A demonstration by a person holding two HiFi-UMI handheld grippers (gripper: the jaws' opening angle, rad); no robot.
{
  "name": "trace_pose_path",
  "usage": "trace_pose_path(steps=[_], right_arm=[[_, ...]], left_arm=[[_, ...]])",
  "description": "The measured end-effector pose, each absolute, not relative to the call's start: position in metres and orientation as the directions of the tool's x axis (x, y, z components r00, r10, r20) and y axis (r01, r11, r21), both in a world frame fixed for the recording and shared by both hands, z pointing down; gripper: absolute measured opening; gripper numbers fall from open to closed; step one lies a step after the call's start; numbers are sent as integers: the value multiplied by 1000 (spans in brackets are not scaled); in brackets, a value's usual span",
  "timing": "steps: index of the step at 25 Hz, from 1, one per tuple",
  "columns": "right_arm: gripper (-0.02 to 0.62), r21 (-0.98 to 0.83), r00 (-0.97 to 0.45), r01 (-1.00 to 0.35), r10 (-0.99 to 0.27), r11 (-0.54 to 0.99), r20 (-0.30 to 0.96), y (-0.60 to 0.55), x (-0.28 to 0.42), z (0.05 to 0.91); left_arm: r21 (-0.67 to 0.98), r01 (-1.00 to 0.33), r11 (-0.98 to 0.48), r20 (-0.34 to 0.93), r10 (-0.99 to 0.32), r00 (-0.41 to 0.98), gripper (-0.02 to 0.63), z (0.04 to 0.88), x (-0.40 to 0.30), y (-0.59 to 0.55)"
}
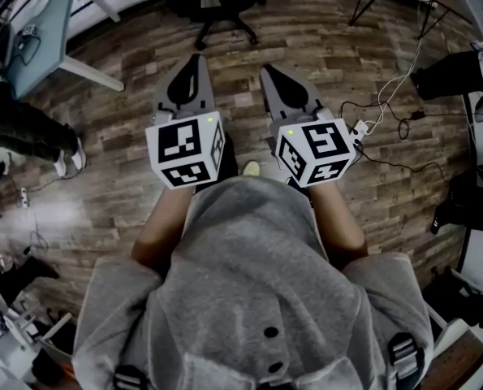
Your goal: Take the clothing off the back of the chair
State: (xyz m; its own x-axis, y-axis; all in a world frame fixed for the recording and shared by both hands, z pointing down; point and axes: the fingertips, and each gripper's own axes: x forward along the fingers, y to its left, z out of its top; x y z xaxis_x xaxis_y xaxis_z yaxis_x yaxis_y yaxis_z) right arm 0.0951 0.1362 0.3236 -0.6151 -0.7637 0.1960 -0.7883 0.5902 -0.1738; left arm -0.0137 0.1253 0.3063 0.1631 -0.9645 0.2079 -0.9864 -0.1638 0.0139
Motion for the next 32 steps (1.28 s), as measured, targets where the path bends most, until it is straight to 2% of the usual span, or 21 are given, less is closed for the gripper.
trace_pose_path(steps=[14,32], right_arm=[[12,-163,-626,-780,-748,604,220,82,70,328],[12,-144,-616,-787,-745,600,256,-78,11,331]], left_arm=[[29,-985,-173,223,-959,175,9,317,-27,70],[70,-984,-164,269,-947,177,9,335,-90,-83]])
